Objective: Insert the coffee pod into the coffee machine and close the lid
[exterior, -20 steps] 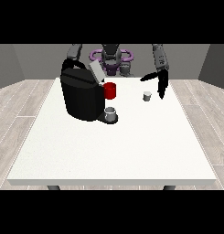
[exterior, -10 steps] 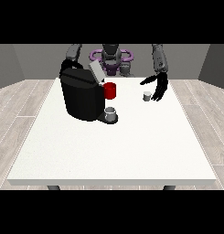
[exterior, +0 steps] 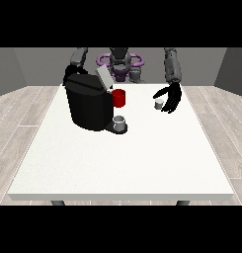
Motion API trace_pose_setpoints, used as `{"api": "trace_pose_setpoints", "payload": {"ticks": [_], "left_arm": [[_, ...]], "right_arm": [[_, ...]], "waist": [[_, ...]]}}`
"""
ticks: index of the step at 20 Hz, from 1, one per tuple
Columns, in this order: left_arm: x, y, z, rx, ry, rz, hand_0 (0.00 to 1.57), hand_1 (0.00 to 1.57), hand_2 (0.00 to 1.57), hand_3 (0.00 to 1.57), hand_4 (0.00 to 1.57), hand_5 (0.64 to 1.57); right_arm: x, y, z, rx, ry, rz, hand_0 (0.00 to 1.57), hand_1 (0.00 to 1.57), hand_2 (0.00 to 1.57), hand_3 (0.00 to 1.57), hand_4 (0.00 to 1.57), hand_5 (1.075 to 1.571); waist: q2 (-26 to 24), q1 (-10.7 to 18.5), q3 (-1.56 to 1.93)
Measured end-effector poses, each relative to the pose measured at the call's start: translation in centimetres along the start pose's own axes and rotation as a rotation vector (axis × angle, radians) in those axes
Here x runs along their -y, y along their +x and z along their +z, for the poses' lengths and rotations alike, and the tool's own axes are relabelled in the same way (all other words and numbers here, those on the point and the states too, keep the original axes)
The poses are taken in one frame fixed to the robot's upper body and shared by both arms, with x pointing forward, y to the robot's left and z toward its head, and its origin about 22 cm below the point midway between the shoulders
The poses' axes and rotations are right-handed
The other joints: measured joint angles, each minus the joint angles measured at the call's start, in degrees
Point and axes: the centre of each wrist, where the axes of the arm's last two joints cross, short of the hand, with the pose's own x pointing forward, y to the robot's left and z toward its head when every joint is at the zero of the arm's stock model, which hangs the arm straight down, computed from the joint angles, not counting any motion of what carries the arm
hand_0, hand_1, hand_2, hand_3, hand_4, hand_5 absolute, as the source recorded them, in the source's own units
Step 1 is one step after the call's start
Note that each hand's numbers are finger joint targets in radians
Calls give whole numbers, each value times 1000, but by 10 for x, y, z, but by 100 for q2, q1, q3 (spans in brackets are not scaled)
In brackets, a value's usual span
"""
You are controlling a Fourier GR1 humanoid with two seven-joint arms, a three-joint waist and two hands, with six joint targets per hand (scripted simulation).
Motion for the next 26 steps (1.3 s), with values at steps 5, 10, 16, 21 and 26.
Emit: {"api": "trace_pose_setpoints", "payload": {"ticks": [5, 10, 16, 21, 26], "left_arm": [[8, 3, -6, 33, 60, -51, 775, 775, 917, 692, 351, 1571], [12, 1, -9, 46, 85, -85, 971, 971, 1086, 863, 323, 1571], [-5, -2, -12, 50, 89, -185, 1115, 1115, 1173, 966, 280, 1571], [-11, -2, -13, 97, 80, -208, 1424, 1424, 1457, 1423, 564, 1571], [-12, 28, -27, 178, 40, -190, 1388, 1388, 1408, 1353, 583, 1571]], "right_arm": [[-7, -1, -1, -2, -7, -6, 0, 0, 0, 0, 513, 1571], [-5, 3, -3, -12, -11, -22, 0, 0, 0, 0, 510, 1571], [-7, 4, -5, 10, -13, -33, 0, 0, 0, 0, 414, 1571], [3, 1, -5, 4, -18, -37, 0, 0, 0, 0, 429, 1571], [3, -15, -1, -52, -29, -45, 0, 0, 0, 0, 493, 1571]], "waist": [[36, -2, 8], [-13, -20, 6], [102, -60, 0], [67, -46, 0], [-160, -2, -2]]}}
